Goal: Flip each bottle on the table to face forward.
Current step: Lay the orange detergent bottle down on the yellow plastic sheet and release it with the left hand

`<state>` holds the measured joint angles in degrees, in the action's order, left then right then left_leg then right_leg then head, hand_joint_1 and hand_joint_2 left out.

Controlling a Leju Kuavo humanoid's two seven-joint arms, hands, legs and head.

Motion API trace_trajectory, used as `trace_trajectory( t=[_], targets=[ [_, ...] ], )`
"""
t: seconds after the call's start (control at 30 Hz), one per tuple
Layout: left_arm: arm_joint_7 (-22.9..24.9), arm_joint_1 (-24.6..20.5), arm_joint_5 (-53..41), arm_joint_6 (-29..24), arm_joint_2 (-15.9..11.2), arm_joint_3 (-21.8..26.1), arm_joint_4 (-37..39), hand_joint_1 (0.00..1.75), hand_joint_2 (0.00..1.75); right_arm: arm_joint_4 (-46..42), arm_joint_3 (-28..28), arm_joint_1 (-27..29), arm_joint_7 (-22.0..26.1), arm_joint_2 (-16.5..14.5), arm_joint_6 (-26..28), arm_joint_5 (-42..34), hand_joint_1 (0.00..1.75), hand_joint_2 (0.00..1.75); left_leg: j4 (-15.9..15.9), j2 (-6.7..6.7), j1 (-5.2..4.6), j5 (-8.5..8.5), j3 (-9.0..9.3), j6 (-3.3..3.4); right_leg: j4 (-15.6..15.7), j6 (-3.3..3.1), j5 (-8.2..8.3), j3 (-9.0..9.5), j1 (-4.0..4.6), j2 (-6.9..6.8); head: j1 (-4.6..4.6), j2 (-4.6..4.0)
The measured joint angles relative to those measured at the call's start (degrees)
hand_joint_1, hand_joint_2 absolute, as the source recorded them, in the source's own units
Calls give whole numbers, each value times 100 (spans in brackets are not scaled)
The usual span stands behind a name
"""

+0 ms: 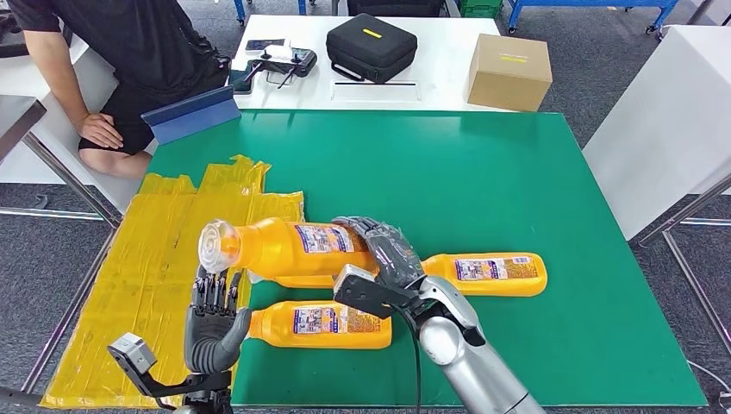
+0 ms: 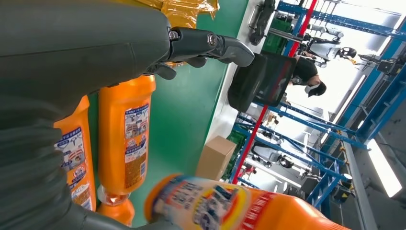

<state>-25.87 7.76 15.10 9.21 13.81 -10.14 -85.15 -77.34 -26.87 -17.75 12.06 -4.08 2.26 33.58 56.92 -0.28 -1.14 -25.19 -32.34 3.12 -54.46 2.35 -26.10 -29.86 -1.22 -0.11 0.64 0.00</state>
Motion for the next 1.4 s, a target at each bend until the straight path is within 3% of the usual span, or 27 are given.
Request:
trace_trajectory(
  t=[0.63,0.93,1.2,1.4],
  targets=[
    [97,-66,167,58,-23,-180,-11,0,175,402,-373,121,-253,-429,102,297,152,175,0,1,0,2,-2,-3,-1,0,0,-2,-1,0,1,0],
    [196,-158,175,79,-22,-278,-11,0,175,612,-591,-116,-663,-727,69,608,154,175,0,2,2,3,-1,-3,-2,0,1,-3,2,1,0,0],
    [305,-249,298,-40,-5,-350,-27,0,175,1573,-859,-570,-707,-1102,67,569,157,175,0,2,3,6,-2,-3,-5,0,1,-2,1,1,2,0],
    [295,-44,445,-304,-74,-269,-194,0,175,2332,-1175,-806,-708,-1401,92,577,154,175,-1,4,3,5,-3,-4,-4,-1,0,-7,1,2,0,0]
  ],
)
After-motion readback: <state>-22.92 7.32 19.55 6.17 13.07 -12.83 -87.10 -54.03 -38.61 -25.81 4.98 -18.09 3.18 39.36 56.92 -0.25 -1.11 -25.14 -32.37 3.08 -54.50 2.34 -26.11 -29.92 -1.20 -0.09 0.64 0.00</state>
